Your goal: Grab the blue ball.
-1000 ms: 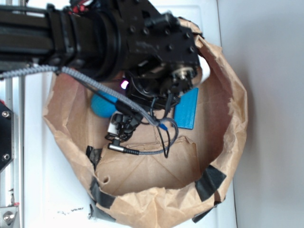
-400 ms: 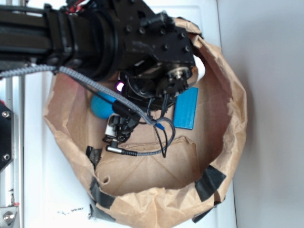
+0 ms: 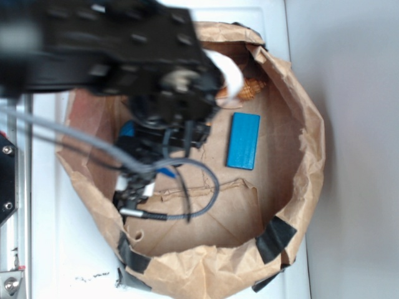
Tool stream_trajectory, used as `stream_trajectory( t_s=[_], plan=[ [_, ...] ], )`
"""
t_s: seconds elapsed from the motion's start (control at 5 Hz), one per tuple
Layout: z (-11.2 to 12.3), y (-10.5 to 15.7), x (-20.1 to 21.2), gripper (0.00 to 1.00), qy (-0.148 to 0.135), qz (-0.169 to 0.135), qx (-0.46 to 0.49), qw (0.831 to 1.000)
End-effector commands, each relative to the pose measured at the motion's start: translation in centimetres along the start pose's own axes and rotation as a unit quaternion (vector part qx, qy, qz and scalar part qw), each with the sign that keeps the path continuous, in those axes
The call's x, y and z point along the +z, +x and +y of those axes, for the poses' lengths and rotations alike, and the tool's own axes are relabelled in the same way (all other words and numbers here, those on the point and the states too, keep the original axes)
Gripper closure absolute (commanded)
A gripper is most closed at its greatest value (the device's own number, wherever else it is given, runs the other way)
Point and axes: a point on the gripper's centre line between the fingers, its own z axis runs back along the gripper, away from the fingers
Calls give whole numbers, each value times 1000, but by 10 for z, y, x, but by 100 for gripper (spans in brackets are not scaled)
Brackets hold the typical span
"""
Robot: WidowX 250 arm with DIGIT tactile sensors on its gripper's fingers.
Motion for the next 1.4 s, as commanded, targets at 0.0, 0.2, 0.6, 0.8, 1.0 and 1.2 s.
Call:
stream_trajectory(
  t_s=[0.0,0.2,0.6,0.8,1.0,1.2],
  plan=[
    [-5,-5,-2,0,24,-30,20,999],
    [2,-4,-21,0,33,-19,35,999],
    [7,3,-59,0,38,20,39,998],
    [2,10,-72,34,67,33,32,997],
    [3,11,-73,100,69,32,38,996],
    [5,11,-71,100,69,27,40,996]
  ],
)
